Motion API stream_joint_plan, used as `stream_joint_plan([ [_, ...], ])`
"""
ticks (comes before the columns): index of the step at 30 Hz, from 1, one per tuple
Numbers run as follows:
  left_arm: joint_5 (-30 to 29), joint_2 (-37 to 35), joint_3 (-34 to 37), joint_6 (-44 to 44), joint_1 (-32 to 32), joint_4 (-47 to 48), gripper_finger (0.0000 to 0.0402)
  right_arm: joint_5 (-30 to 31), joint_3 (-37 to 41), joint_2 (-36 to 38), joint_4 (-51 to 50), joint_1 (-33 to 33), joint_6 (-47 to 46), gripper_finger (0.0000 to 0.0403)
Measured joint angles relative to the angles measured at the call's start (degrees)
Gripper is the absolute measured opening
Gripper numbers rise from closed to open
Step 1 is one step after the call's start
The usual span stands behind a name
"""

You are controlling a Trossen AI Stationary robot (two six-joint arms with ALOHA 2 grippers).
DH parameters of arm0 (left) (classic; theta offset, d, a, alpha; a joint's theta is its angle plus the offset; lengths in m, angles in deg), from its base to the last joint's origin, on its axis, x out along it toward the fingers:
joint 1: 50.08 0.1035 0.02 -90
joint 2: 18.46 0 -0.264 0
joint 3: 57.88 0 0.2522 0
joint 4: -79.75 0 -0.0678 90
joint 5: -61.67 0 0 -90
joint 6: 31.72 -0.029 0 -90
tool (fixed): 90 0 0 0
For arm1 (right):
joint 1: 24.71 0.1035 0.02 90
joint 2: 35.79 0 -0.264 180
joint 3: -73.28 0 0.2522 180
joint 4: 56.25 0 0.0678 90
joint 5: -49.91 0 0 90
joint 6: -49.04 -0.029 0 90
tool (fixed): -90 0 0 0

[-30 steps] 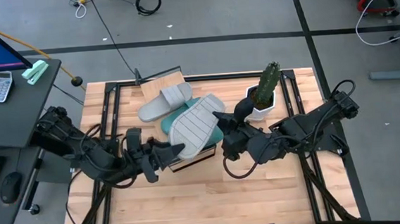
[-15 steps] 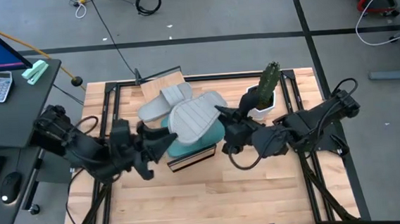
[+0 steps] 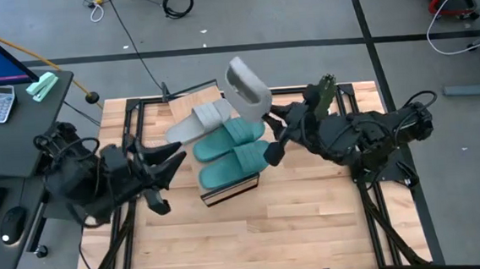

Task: Pick and place slides into the shelf
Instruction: Put the white slipper on the shelf

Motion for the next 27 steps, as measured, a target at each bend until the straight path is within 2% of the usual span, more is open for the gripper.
stream_joint_plan([
  [5,-14.02,0.75,0.02,-3.49,-2.73,7.07,0.0116,-3.43,0.51,-0.15,0.63,-1.76,-7.71,0.0058],
  [8,-14.41,0.88,0.04,1.28,-3.77,13.57,0.0113,-6.07,0.51,-0.16,4.36,-2.99,-9.31,0.0058],
  [11,-14.52,0.78,0.04,11.47,-4.51,21.94,0.0108,-10.19,0.51,-0.41,10.02,-4.22,-9.16,0.0058],
  [15,-14.49,0.85,0.04,29.68,-5.12,39.58,0.0094,-14.8,0.51,-1.29,15.95,-5.86,-9.28,0.0058],
  [19,-13.81,0.87,0.04,53.75,-5.01,62.42,0.0064,-15.84,0.53,-2.16,18.28,-7.22,-11.17,0.0057],
  [21,-9.09,0.85,0.04,68.26,-3.66,75.32,0.0048,-15.92,0.53,-2.27,18.53,-7.73,-12.34,0.0057],
  [24,3.55,0.85,0.07,90.67,-0.13,95.64,0.003,-15.75,0.53,-2.46,19.18,-9.1,-14.19,0.0057],
  [25,5.17,1.02,0.15,96.88,0.63,101.26,0.0026,-15.68,0.53,-2.7,19.66,-9.62,-14.89,0.0057],
  [27,3.07,1.06,1.26,102.52,1.24,106.84,0.002,-15.48,0.53,-3.25,20.84,-10.7,-15.48,0.0057],
])
